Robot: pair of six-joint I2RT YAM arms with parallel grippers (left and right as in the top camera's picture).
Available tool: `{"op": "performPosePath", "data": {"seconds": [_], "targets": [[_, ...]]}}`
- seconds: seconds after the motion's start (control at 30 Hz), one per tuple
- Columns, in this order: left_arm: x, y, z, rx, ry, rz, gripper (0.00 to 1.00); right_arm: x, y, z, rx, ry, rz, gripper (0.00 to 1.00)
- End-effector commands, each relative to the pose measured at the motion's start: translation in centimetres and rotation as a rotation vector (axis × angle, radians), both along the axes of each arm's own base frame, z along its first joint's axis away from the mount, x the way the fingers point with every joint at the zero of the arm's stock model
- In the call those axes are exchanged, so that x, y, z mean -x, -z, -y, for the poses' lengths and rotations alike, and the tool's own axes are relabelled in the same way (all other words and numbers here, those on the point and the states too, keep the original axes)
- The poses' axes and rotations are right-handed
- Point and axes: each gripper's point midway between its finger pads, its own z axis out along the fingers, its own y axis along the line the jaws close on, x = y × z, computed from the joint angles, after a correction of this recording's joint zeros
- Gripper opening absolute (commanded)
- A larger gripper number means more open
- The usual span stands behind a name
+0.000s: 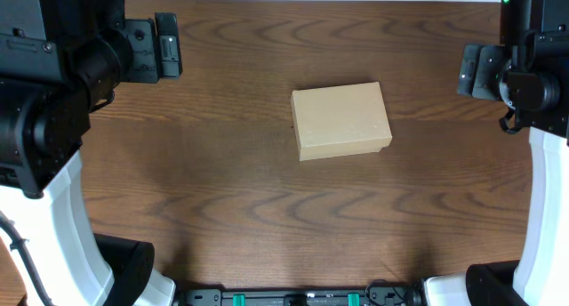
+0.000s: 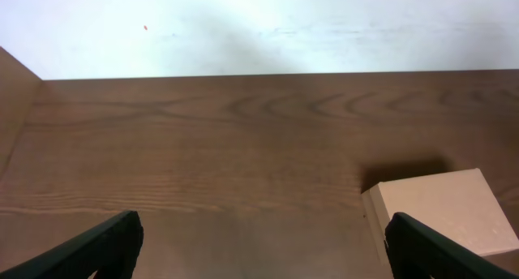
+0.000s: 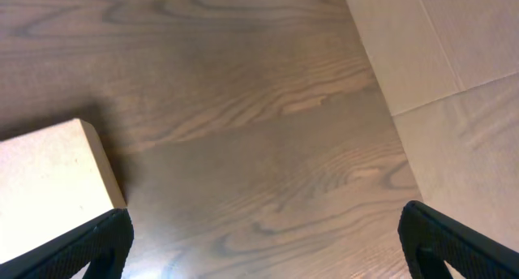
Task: Pack container
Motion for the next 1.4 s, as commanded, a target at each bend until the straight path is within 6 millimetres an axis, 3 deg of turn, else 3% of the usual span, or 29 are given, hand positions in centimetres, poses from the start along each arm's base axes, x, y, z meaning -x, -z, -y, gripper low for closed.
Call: {"op": "performPosePath", "data": {"seconds": [0.0, 1.07, 1.27, 1.37], "targets": [[0.8, -0.4, -0.5, -0.008, -0.017, 0.007, 0.95, 0.2, -0.3, 0.5, 0.019, 0.017, 0.003, 0.99], [0.8, -0.4, -0.5, -0.008, -0.017, 0.007, 0.95, 0.2, -0.3, 0.7, 0.028, 0.024, 0.004, 0.99], [0.8, -0.4, -0.5, -0.008, -0.017, 0.007, 0.95, 1.8, -2.1, 1.3, 0.046, 0.044, 0.065, 0.99], [0.8, -0.4, -0.5, -0.008, -0.017, 0.007, 0.95, 3.8, -3.9, 1.5, 0.038, 0.045, 0.131, 0.99]]}}
